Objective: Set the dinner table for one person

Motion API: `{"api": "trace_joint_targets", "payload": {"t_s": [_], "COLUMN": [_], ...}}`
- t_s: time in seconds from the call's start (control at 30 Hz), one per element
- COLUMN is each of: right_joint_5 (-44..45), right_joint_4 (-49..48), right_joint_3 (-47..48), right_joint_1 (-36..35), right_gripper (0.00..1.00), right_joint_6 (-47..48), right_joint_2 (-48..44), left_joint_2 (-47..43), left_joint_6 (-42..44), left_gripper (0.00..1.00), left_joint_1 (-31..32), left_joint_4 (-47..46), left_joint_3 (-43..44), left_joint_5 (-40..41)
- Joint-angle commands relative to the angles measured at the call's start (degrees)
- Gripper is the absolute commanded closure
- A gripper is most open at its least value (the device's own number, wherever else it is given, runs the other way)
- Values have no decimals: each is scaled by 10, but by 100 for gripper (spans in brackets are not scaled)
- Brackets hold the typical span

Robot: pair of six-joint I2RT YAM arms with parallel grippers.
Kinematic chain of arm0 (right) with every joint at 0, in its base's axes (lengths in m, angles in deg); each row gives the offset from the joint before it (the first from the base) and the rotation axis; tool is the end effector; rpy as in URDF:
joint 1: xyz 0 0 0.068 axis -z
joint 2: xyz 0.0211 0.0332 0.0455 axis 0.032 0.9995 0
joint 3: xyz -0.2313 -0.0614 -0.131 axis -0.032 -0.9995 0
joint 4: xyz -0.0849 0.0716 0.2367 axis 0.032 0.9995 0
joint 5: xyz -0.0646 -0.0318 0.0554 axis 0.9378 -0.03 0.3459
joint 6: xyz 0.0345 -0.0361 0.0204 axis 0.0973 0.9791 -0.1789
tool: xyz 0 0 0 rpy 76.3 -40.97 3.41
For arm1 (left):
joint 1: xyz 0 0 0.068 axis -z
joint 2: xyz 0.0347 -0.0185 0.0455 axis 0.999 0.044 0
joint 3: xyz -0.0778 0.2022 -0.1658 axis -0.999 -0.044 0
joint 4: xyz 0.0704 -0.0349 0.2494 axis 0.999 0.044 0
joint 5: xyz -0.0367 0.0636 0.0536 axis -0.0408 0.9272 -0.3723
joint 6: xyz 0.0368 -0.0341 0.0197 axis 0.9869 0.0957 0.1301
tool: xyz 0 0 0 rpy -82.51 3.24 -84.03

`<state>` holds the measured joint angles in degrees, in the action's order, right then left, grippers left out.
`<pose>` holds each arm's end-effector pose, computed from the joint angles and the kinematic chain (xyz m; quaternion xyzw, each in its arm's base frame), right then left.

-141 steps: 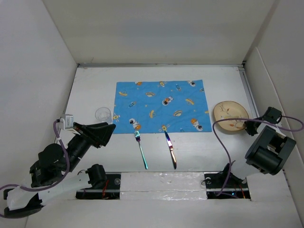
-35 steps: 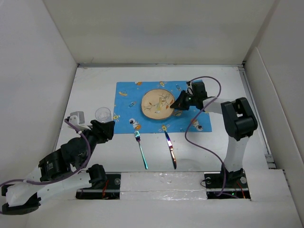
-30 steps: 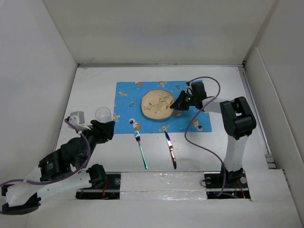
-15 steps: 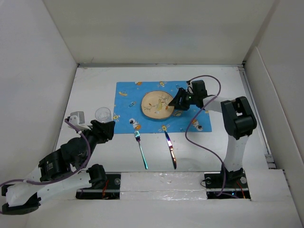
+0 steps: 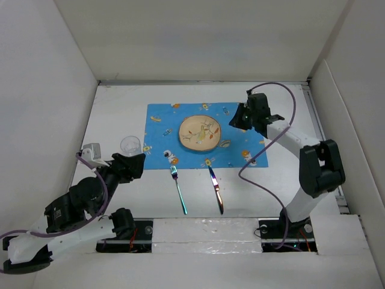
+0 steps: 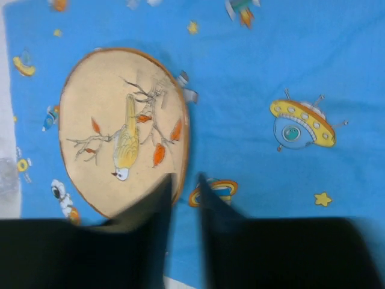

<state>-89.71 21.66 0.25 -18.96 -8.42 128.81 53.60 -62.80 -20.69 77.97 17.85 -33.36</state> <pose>0.3655 0.1196 0.2248 0.0591 0.9012 0.2445 0.3528 0.0398 -0.0251 0.3576 -0.1111 0.7059 -0.3190 0.6225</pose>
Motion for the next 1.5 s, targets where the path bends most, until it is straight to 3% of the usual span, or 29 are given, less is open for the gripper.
{"api": "trace_joint_targets", "payload": {"t_s": [0.0,0.1,0.17,0.33,0.37,0.4,0.5,0.6,0.8,1.33,1.43,1.47], "right_joint_5": [92,82,74,103,103,120,117,125,128,113,116,113], "right_joint_4": [-16,-61,-62,-8,0,9,65,122,171,55,42,36], "right_joint_3": [14,29,57,237,260,284,400,519,644,667,664,655], "right_joint_1": [-67,-169,-238,-340,-350,-361,-369,-396,-403,-403,-403,-403], "right_gripper": [86,100,100,100,93,77,47,38,37,47,55,64], "right_joint_6": [65,85,88,107,107,104,103,115,113,24,4,-2], "right_joint_2": [-89,-106,-65,61,103,123,212,273,373,454,460,458], "left_joint_2": [-11,-24,-42,-91,-111,-121,-169,-201,-121,-106,-97,-96], "left_joint_6": [-3,-2,-10,-33,-37,-39,-20,41,42,28,22,20], "left_gripper": [26,26,25,25,25,26,28,29,25,28,38,47], "left_joint_1": [4,4,4,4,4,4,4,-4,-37,-37,-37,-37], "left_joint_4": [-14,-14,-9,5,12,10,-16,-74,-60,-50,-44,-43], "left_joint_3": [17,17,17,20,20,22,15,-8,5,3,4,4], "left_joint_5": [2,12,16,40,41,42,33,-16,-26,-9,-2,-2]}}
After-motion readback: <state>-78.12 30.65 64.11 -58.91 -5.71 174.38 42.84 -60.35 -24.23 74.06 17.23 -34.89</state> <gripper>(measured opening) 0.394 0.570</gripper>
